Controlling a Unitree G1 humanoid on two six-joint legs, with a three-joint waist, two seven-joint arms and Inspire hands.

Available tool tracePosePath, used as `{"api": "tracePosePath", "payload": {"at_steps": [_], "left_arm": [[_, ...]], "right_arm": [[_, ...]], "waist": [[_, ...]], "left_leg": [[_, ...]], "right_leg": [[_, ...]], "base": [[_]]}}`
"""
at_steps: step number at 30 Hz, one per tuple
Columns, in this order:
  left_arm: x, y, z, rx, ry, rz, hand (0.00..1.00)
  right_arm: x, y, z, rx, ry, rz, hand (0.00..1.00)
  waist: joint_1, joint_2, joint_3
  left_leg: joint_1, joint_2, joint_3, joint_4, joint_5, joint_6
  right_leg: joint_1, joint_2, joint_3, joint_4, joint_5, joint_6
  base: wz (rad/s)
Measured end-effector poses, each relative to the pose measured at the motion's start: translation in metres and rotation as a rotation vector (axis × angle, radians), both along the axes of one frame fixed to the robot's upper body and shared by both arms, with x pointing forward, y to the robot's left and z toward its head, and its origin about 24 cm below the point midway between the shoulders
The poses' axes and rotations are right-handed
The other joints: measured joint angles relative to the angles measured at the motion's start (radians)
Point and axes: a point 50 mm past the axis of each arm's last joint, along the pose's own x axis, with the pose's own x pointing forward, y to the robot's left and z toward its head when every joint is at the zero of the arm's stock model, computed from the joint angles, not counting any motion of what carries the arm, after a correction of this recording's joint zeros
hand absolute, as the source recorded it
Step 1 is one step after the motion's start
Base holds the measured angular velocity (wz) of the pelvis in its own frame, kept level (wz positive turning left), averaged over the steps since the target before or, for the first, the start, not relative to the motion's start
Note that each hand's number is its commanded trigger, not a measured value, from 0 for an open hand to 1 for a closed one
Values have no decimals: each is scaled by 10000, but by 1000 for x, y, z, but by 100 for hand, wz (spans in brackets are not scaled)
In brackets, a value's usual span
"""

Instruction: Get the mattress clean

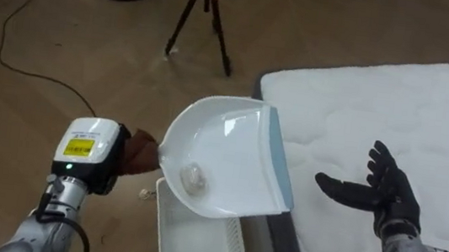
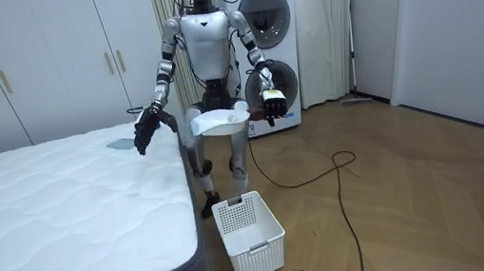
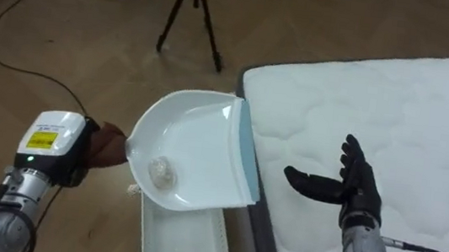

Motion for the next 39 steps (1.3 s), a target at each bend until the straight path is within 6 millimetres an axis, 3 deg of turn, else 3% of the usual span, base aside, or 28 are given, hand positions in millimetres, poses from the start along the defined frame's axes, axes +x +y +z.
{"api": "tracePosePath", "payload": {"at_steps": [2,3,4,5,7,9,13,17,21,27,34,37,39], "left_arm": [[0,0,0,4,12,-62,100],[0,1,0,17,56,-58,100],[0,0,-1,-4,139,-57,100],[0,-1,-1,-29,192,-120,100],[1,2,1,53,128,-11,100],[1,4,1,66,100,91,100],[-3,10,-2,281,287,468,100],[-2,17,1,334,197,722,100],[-2,26,5,592,159,714,100],[0,40,6,1069,336,819,100],[0,54,7,1567,559,1129,100],[-1,59,6,1924,718,1277,100],[0,62,7,2107,698,1310,100]], "right_arm": [[0,-2,1,-20,-51,4,0],[1,-4,3,-76,-144,-33,0],[0,-6,3,-175,-127,-37,0],[-1,-8,4,-394,-101,-6,0],[0,-7,4,-425,-119,212,0],[0,-6,4,-358,-137,283,0],[1,-7,4,-287,-124,382,0],[6,-12,2,-404,4,230,0],[11,-21,5,-824,-2,-230,0],[16,-29,15,-1385,-530,-390,0],[17,-30,13,-1747,-376,-315,0],[13,-33,7,-1814,-58,-461,0],[14,-32,9,-1844,-178,-484,0]], "waist": [[-70,6,-1],[-78,-6,-9],[-96,66,-34],[-145,161,-115],[-33,210,-117],[-28,213,-120],[238,247,-98],[303,435,-2],[202,634,-23],[-175,1020,16],[-392,1497,43],[-392,1761,117],[-401,1810,114]], "left_leg": [[9,-26,-170,-67,75,-40],[2,-139,-248,-49,54,-70],[13,-136,-254,-60,37,-94],[-5,10,25,-189,35,-96],[3,443,1217,-415,30,-91],[20,731,2003,-496,-45,-4],[-38,843,1986,-276,-133,-131],[-203,933,1998,-106,-253,-181],[-760,794,2109,-138,-77,-195],[-1285,563,2139,-270,124,-120],[-1843,543,2292,-249,140,-108],[-2076,543,2453,-286,145,-101],[-2258,541,2509,-307,171,-75]], "right_leg": [[-411,268,372,-553,171,-6],[-564,306,459,-869,910,-11],[-552,335,461,-838,1034,-48],[-459,363,397,-926,1032,-76],[-368,409,245,-923,966,-196],[-310,455,143,-886,853,-258],[-383,580,322,-757,742,-377],[-525,611,329,-582,703,-449],[-1391,377,411,14,572,-472],[-2180,48,401,544,394,-425],[-2904,-60,393,811,375,-438],[-3221,-115,397,896,362,-452],[-3444,-146,386,954,361,-453]], "base": [[62],[44],[58],[42],[31],[31],[3],[-1],[-3],[3],[-4],[-10],[-8]]}}
